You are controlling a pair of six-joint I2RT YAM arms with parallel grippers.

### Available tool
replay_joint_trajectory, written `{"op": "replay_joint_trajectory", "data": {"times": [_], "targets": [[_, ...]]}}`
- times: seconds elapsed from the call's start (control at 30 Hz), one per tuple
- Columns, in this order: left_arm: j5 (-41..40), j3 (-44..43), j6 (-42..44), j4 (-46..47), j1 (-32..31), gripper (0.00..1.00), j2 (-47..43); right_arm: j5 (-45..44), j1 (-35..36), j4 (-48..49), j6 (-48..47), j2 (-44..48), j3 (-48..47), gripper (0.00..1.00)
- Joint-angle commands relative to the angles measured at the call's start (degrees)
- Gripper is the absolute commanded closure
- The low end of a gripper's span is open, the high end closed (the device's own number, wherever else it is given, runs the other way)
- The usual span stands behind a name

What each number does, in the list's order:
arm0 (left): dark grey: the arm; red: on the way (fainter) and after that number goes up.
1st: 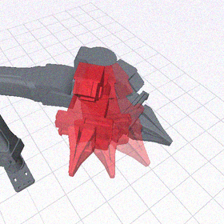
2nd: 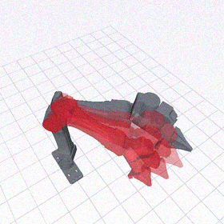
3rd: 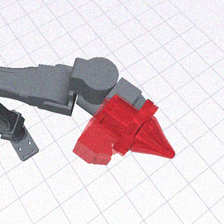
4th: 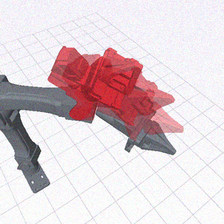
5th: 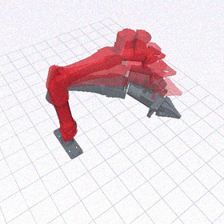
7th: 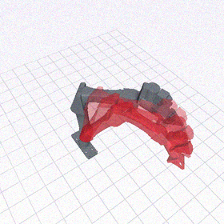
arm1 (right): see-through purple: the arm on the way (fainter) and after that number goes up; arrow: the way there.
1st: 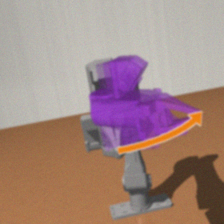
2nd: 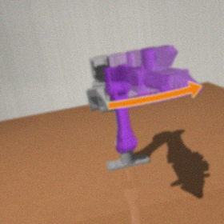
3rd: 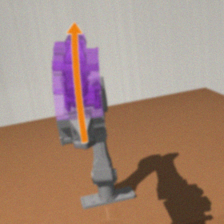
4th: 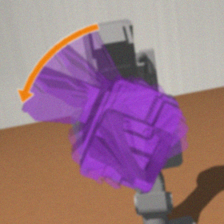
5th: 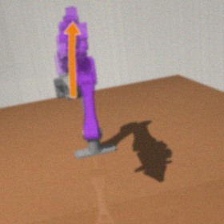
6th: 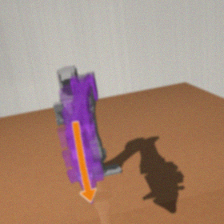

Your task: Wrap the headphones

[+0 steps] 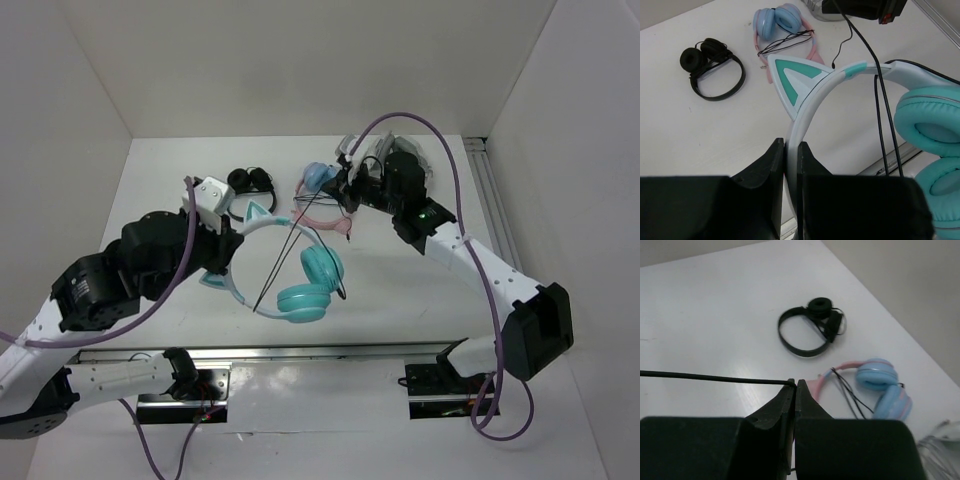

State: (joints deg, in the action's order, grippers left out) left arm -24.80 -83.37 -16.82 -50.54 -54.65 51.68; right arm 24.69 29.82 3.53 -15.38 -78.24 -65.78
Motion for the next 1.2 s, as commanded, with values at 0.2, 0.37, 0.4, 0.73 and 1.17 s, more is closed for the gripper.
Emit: {"op": "replay_joint_trajectory", "data": {"times": [0.2, 0.37, 0.4, 0.73, 1.17], "targets": [[8.3, -2.0, -6.3, 11.6, -1.5, 1.00, -3.9, 18.9, 5.9, 22.5, 14.3, -5.6, 7.3, 1.00], [7.8, 0.6, -8.4, 16.2, -1.5, 1.00, -5.0, 21.6, 9.2, 36.3, 21.6, -6.1, 13.6, 1.00], [7.3, 1.3, -8.4, 16.9, -1.5, 1.00, -5.0, 22.3, 10.0, 42.3, 23.2, -6.1, 14.6, 1.00], [1.7, -2.8, -10.1, 13.6, -1.5, 1.00, -0.9, 16.9, 15.6, 50.5, 26.5, -9.6, 16.3, 0.96], [-8.1, -17.4, -10.6, 1.3, -1.5, 1.00, 6.6, 12.8, 16.1, 60.9, 31.8, -15.5, 19.6, 1.00]]}}
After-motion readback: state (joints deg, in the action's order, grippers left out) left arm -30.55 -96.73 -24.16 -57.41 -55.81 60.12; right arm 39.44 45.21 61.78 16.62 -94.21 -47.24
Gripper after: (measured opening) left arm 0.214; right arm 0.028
